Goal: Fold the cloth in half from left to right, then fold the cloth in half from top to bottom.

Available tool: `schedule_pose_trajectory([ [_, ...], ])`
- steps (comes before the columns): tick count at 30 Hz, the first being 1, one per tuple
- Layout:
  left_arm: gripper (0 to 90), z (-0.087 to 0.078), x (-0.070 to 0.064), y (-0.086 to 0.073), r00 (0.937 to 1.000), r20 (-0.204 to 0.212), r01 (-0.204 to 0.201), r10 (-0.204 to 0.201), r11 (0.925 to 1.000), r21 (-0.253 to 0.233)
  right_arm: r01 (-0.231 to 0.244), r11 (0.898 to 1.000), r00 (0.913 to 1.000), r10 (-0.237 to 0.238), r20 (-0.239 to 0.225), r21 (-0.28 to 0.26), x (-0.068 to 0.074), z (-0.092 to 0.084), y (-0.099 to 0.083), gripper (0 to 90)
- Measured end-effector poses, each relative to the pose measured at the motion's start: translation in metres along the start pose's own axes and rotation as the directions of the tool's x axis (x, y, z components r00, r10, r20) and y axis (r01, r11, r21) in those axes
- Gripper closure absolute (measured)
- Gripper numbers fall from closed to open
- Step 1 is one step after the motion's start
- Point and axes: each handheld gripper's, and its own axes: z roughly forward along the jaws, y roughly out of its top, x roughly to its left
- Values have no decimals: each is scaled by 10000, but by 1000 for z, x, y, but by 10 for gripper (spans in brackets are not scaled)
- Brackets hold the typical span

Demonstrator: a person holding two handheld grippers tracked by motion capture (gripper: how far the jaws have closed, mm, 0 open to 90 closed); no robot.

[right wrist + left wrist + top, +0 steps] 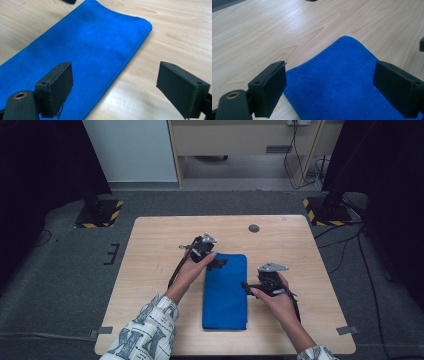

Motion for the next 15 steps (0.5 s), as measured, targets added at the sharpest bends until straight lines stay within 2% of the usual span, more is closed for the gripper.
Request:
schedule_pose_trajectory([
  [6,115,-5,6,-2,9999,-81,124,-125,9999,-100,247,9996,9995,-249,205,97,-1,16,23,174],
  [9,132,-8,13,-4,9994,-344,49,-56,9998,-199,607,9979,9976,-614,314,227,-4,24,34,225],
  [11,147,-7,17,-5,9987,-499,22,-34,9997,-229,707,9972,9967,-716,373,252,-9,30,42,246],
  [15,147,-4,24,-8,9970,-771,-42,20,9996,-282,564,9982,9971,-573,491,205,-24,42,56,295],
])
